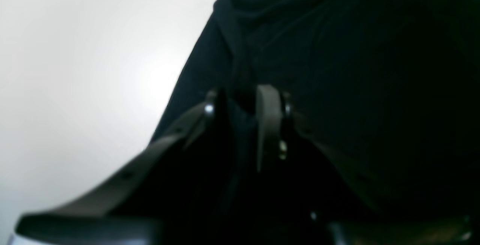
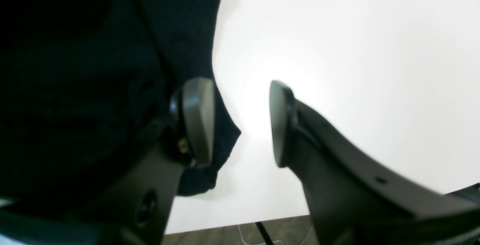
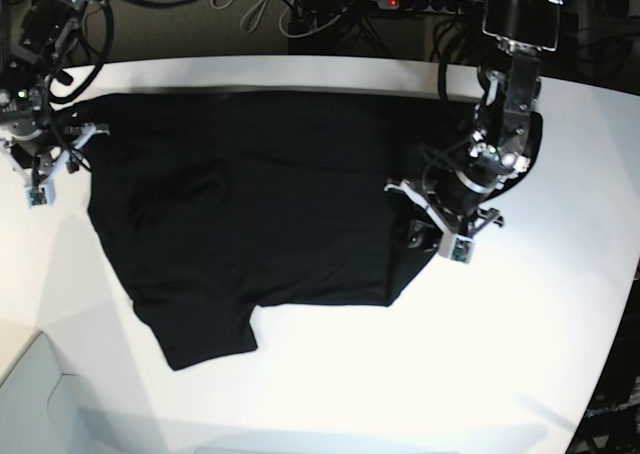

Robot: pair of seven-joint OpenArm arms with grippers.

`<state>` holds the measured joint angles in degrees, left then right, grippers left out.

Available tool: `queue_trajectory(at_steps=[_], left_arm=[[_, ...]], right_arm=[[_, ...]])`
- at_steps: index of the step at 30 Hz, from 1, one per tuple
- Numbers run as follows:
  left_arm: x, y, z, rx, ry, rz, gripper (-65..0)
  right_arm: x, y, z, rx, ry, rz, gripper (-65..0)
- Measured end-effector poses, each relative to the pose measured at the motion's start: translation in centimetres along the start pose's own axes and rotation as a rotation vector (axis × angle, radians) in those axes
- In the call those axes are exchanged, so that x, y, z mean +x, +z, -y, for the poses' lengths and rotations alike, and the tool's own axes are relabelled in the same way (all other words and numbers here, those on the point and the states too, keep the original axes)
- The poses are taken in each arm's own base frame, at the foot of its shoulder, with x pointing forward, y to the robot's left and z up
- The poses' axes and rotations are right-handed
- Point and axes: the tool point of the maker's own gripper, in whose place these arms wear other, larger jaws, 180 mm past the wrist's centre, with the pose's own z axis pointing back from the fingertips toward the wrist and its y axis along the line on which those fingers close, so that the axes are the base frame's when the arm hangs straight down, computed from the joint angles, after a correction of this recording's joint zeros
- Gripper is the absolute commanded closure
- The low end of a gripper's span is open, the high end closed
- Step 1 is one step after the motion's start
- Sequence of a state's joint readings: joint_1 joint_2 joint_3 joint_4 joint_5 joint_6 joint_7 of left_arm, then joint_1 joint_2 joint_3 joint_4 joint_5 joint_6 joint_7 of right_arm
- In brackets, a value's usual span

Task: Layout the t-shirt on the table in an organized manner, then fold the t-shirt properly
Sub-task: 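Grasp the shirt's side edge with the left gripper and tug it outward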

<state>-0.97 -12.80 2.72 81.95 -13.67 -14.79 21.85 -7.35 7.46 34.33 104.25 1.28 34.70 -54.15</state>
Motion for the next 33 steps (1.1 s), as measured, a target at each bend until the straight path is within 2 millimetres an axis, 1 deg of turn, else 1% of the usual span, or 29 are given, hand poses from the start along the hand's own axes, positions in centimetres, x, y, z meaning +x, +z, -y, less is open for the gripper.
queue_trajectory(at_steps=[3, 5, 10, 12, 14, 17, 19, 20, 22, 26, 30, 33], left_arm=[[1.6, 0.6, 0.5, -0.009, -0.016, 0.049, -14.7], [2.1, 0.8, 0.7, -0.010, -0.027, 0.060, -14.8], [2.2, 0.9, 0.7, -0.011, -0.025, 0.064, -14.9], [1.6, 1.2, 1.0, -0.015, -0.019, 0.055, -18.1], [0.5, 1.8, 1.4, -0.019, -0.014, 0.036, -24.4], [-1.3, 2.9, 1.9, -0.022, 0.003, 0.006, -36.0], [-1.9, 3.3, 0.9, 0.003, 0.025, -0.008, -42.0], [-1.9, 3.4, 0.3, 0.023, 0.032, -0.004, -43.8], [-1.7, 3.4, 0.0, 0.033, 0.033, 0.005, -45.5], [-1.8, 3.1, 1.3, 0.015, 0.067, 0.010, -45.7], [-2.3, 2.9, 1.3, 0.015, 0.080, 0.001, -45.5], [-3.6, 2.7, 1.2, 0.017, 0.086, -0.036, -45.5]], right_arm=[[0.0, 0.0, 0.0, 0.001, -0.001, 0.001, -25.3], [0.0, 0.0, 0.0, 0.001, -0.001, 0.001, -25.3], [0.2, 0.0, 0.0, 0.000, -0.001, 0.005, -25.3], [0.2, 0.0, 0.0, 0.000, -0.002, 0.005, -25.3], [0.3, 0.0, 0.0, 0.000, -0.002, 0.007, -25.3], [0.3, 0.0, 0.0, 0.000, -0.002, 0.006, -25.3], [0.3, 0.0, 0.0, 0.000, -0.002, 0.006, -25.3], [0.3, 0.0, 0.0, 0.000, -0.002, 0.007, -25.3], [0.4, -0.1, -0.3, 0.007, 0.004, 0.009, -25.3], [1.1, -0.4, -2.0, 0.052, 0.024, 0.026, -25.3], [1.1, -0.3, -1.5, 0.037, 0.030, 0.020, -25.3], [1.0, -0.3, -1.4, 0.034, 0.032, 0.016, -25.3]])
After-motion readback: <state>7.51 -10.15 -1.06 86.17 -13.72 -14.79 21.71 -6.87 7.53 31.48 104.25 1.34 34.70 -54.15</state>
